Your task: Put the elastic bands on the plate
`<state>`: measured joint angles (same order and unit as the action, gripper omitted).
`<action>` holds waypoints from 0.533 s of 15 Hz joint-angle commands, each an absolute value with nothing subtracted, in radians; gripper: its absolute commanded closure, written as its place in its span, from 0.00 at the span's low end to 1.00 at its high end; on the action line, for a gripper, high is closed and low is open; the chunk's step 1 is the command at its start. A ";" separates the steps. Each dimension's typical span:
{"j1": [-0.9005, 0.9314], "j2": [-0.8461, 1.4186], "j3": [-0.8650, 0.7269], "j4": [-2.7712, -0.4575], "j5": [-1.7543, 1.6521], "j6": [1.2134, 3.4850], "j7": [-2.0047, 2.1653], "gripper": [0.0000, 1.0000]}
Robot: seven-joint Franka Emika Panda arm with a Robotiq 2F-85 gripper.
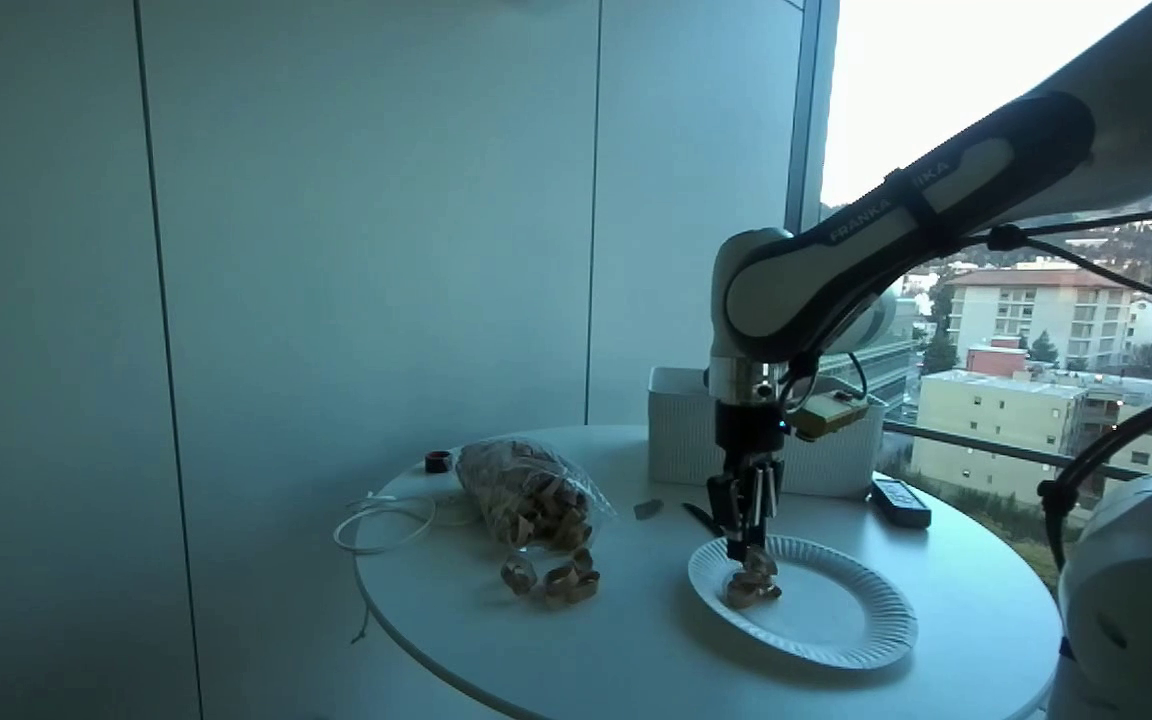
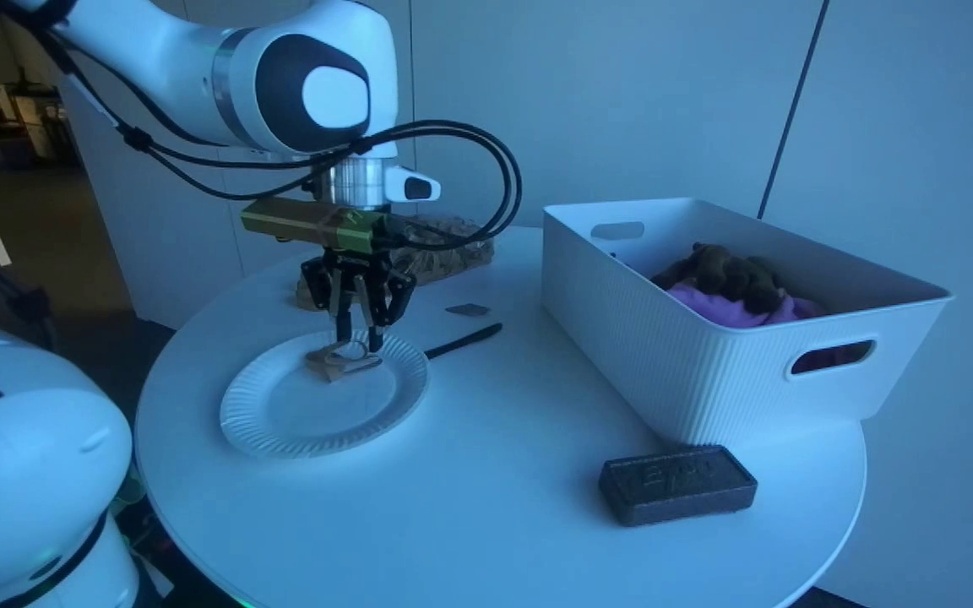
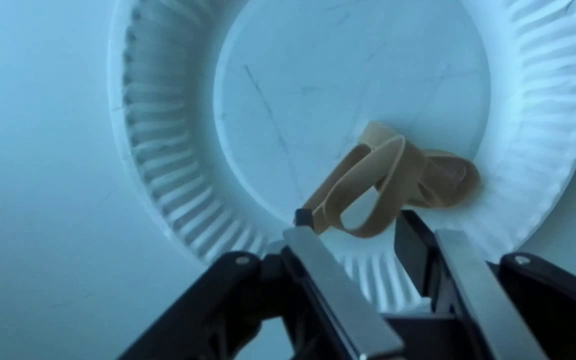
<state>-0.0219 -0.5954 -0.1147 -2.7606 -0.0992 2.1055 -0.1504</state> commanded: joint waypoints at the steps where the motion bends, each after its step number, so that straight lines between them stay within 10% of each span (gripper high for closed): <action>1: -0.040 -0.606 -0.101 -2.759 -0.091 2.130 -0.134 0.23; 4: -0.023 -0.637 -0.080 -2.755 -0.115 2.137 -0.163 0.00; 8: 0.071 -0.693 -0.063 -2.751 -0.078 2.143 -0.282 0.00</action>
<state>0.0066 -0.6340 -0.0708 -2.7526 -0.1081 2.1426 -0.2059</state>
